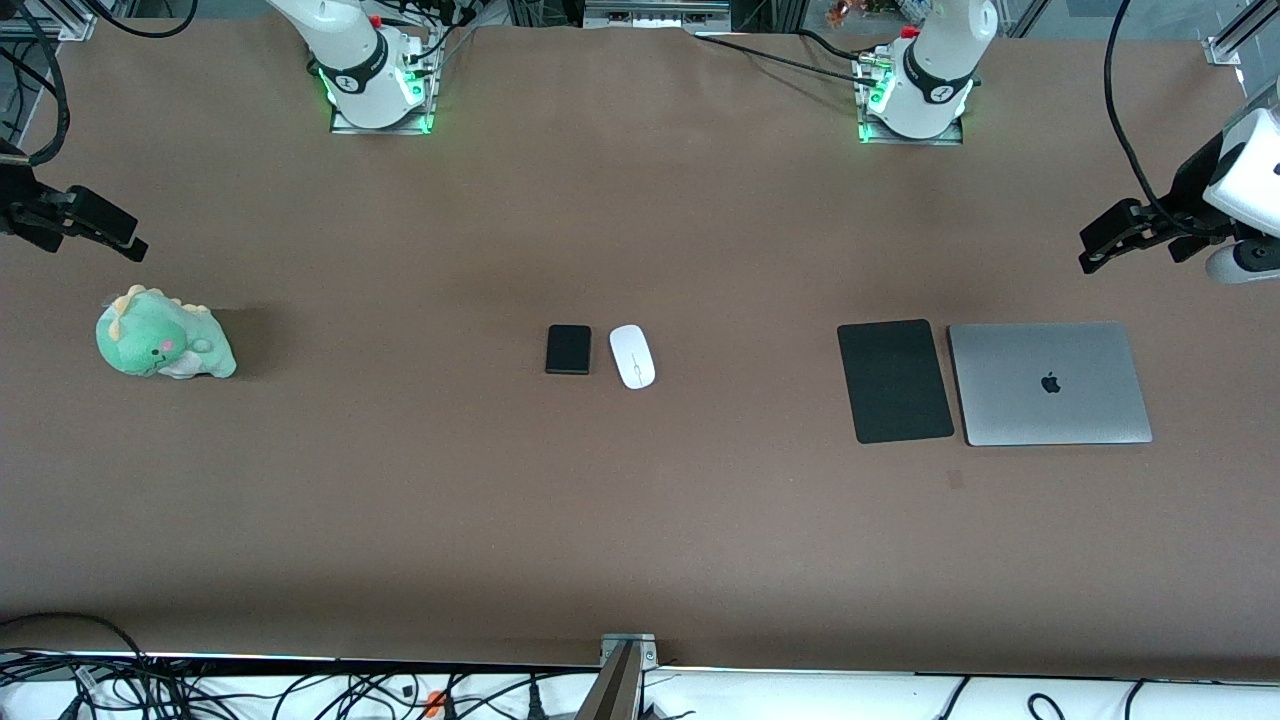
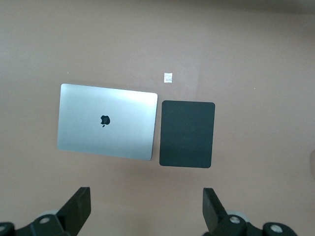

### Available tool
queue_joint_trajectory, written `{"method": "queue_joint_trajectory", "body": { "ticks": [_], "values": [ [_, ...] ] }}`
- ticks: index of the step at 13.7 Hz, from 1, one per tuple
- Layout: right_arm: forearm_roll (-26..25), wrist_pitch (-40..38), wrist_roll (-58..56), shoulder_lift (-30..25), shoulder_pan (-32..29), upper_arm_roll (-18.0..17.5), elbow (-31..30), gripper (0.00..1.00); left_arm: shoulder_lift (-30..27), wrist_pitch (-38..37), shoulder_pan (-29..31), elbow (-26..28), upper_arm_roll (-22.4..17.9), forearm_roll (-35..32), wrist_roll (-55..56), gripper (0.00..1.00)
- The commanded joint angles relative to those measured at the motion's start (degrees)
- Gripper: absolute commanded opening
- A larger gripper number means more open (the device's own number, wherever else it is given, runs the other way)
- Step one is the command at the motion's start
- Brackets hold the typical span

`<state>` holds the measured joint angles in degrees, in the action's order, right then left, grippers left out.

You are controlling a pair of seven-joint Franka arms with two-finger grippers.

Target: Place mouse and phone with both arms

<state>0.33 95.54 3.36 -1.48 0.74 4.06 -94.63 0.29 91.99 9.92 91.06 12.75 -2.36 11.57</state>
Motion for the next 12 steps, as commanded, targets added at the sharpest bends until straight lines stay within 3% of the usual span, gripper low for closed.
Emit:
{"method": "queue_joint_trajectory", "body": {
  "ticks": [1,12],
  "values": [
    [0.47,-0.18,-0.90,-0.63,-0.57,-0.46,-0.21,1.00,1.38,-0.94,0.10,-1.85,0.43,-0.37,-0.76,1.00],
    [0.47,-0.18,-0.90,-0.63,-0.57,-0.46,-0.21,1.00,3.40,-1.81,-0.69,-2.02,0.96,-0.11,-1.64,1.00]
  ]
}}
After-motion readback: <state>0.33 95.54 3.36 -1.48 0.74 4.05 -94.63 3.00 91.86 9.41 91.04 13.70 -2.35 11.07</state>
